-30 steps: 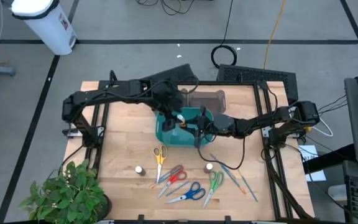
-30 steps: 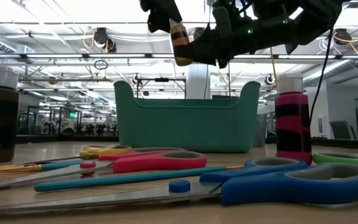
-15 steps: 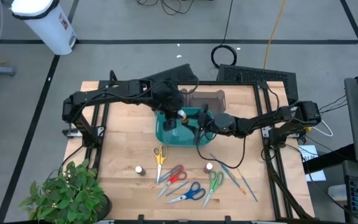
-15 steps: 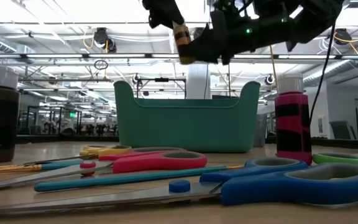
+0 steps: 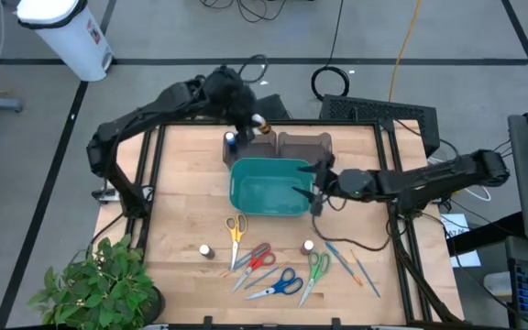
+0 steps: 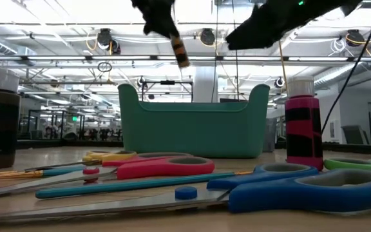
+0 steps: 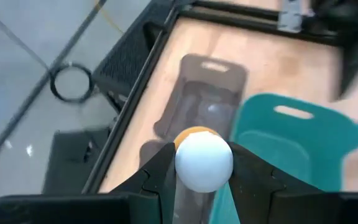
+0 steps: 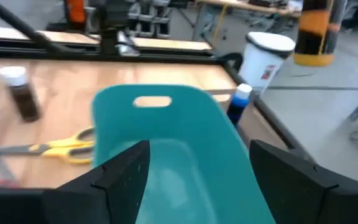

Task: Pick & Place Paint Supplies
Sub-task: Put the yellow paint bottle into the left black bin

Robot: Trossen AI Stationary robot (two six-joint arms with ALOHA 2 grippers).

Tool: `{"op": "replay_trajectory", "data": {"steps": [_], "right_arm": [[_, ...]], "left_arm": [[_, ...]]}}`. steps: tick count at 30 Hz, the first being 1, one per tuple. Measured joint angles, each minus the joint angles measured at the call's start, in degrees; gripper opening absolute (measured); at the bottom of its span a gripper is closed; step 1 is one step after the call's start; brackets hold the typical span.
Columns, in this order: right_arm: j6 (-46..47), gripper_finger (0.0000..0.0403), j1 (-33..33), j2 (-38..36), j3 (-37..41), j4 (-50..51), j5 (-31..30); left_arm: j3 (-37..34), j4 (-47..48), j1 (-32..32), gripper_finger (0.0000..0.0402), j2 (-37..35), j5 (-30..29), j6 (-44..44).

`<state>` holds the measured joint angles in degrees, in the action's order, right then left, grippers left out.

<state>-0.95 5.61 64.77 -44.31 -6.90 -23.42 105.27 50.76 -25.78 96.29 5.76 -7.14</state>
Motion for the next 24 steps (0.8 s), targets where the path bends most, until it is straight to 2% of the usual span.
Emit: {"op": "replay_trajectory", "data": {"steps": [4,12,24], "right_arm": [[0.9,0.0271,1.6,-4.1,0.3,2.2,-0.4],[-0.9,0.0267,3.7,-10.0,5.5,1.6,-0.4],[0.7,0.0267,3.7,-16.3,8.9,1.5,-0.3]], "left_arm": [[-2.3,-2.0,-2.8,0.0119,3.5,1.5,0.8],[-3.1,-4.5,-3.6,0.0119,11.9,1.6,0.1],[-3.1,-6.6,-5.0,0.0119,17.7,-0.7,0.8]]}}
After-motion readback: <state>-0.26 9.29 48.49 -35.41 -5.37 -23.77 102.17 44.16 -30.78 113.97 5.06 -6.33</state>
